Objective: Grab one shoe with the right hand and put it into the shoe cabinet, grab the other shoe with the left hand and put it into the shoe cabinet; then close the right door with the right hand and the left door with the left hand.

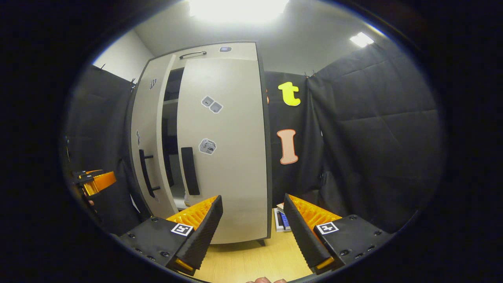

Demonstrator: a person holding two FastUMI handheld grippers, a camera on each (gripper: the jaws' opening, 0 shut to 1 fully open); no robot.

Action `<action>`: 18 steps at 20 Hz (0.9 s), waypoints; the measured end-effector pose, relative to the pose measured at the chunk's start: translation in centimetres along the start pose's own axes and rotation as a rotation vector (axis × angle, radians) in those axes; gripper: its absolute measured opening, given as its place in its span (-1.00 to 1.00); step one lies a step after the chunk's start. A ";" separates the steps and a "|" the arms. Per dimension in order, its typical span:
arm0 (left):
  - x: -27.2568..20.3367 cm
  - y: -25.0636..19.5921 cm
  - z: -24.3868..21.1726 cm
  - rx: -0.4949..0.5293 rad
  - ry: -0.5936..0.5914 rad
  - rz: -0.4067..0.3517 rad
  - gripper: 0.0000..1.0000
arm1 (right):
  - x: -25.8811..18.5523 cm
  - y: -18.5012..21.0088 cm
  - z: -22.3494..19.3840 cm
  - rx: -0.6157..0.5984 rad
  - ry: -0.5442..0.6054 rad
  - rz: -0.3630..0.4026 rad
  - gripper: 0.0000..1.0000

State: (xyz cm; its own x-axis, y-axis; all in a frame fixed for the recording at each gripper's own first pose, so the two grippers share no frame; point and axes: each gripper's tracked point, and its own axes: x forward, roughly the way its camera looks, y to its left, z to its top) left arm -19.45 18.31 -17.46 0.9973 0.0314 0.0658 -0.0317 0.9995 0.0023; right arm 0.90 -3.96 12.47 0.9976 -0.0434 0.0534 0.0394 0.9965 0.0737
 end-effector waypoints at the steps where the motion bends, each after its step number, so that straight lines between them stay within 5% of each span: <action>1: -0.1 -0.2 -0.2 -0.016 0.003 -0.005 0.88 | -0.8 0.4 0.1 0.002 -0.016 -0.007 0.95; 6: -1.0 -1.5 -1.1 -0.067 0.022 -0.056 0.75 | -4.0 1.6 -1.1 -0.027 -0.035 -0.051 0.95; 7: -1.2 -1.7 -1.3 -0.075 0.029 -0.063 0.89 | -4.5 1.7 -1.4 -0.028 -0.028 -0.060 0.96; 18: -1.5 -2.1 -2.2 -0.054 0.055 -0.072 0.89 | -6.4 -1.0 -2.4 -0.039 0.001 -0.143 0.95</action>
State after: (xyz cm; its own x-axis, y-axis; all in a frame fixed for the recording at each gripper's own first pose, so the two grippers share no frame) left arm -20.74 16.21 -19.78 0.9991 -0.0415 0.0126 0.0420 0.9979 -0.0486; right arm -5.37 -4.55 9.65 0.9818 -0.1846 0.0442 0.1828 0.9823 0.0413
